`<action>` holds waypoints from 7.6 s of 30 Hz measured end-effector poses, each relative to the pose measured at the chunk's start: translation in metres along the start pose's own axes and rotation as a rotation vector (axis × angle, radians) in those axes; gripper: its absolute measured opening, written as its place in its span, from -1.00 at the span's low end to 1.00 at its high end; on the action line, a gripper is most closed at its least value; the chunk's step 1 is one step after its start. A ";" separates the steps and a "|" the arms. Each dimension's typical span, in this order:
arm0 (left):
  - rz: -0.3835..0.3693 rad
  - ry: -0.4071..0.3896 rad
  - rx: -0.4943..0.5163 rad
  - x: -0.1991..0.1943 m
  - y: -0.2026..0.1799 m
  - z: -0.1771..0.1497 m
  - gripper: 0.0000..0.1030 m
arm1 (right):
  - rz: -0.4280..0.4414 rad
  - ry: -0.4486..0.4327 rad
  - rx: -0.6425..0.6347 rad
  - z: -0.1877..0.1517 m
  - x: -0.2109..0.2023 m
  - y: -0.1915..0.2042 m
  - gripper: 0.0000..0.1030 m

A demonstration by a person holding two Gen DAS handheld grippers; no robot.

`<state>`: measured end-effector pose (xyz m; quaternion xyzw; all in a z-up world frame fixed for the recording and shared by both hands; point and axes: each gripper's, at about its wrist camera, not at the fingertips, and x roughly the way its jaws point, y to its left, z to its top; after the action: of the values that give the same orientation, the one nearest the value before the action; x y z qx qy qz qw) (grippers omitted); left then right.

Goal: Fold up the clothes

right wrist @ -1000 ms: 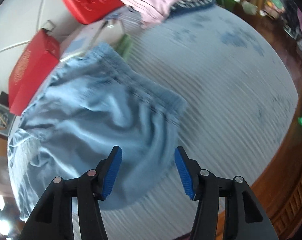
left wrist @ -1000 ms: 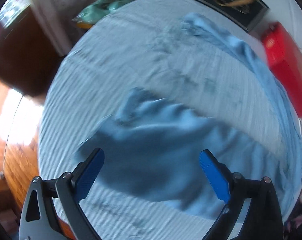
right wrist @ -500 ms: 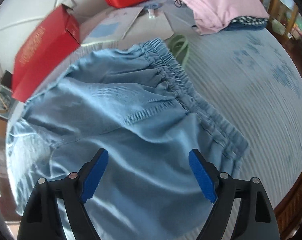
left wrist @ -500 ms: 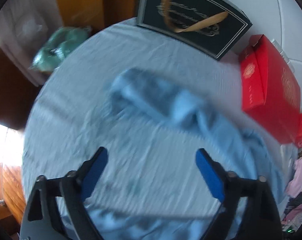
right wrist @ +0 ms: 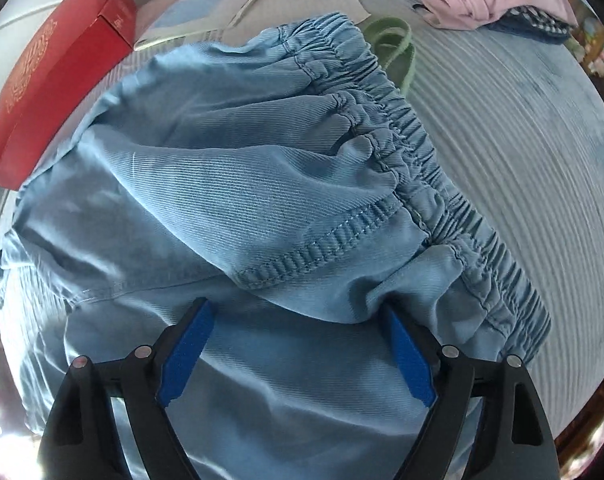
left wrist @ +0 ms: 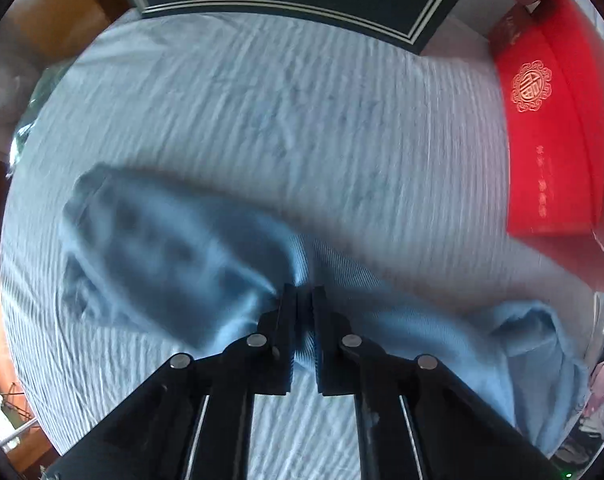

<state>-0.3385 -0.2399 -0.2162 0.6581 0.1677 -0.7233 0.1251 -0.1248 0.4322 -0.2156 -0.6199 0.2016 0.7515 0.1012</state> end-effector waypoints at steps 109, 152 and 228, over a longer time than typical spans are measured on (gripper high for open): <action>0.067 -0.128 0.047 0.000 0.105 -0.083 0.35 | 0.135 -0.226 -0.045 -0.013 -0.065 0.096 0.73; 0.060 -0.135 -0.117 -0.056 0.241 -0.278 0.78 | 0.033 -0.168 0.284 -0.096 -0.082 -0.120 0.68; -0.007 -0.370 -0.100 -0.122 0.240 -0.218 -0.82 | 0.160 -0.223 -0.248 0.000 -0.086 -0.062 -0.27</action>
<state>-0.0309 -0.3749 -0.1304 0.5061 0.1799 -0.8233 0.1836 -0.0814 0.4961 -0.1425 -0.5224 0.1435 0.8404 -0.0144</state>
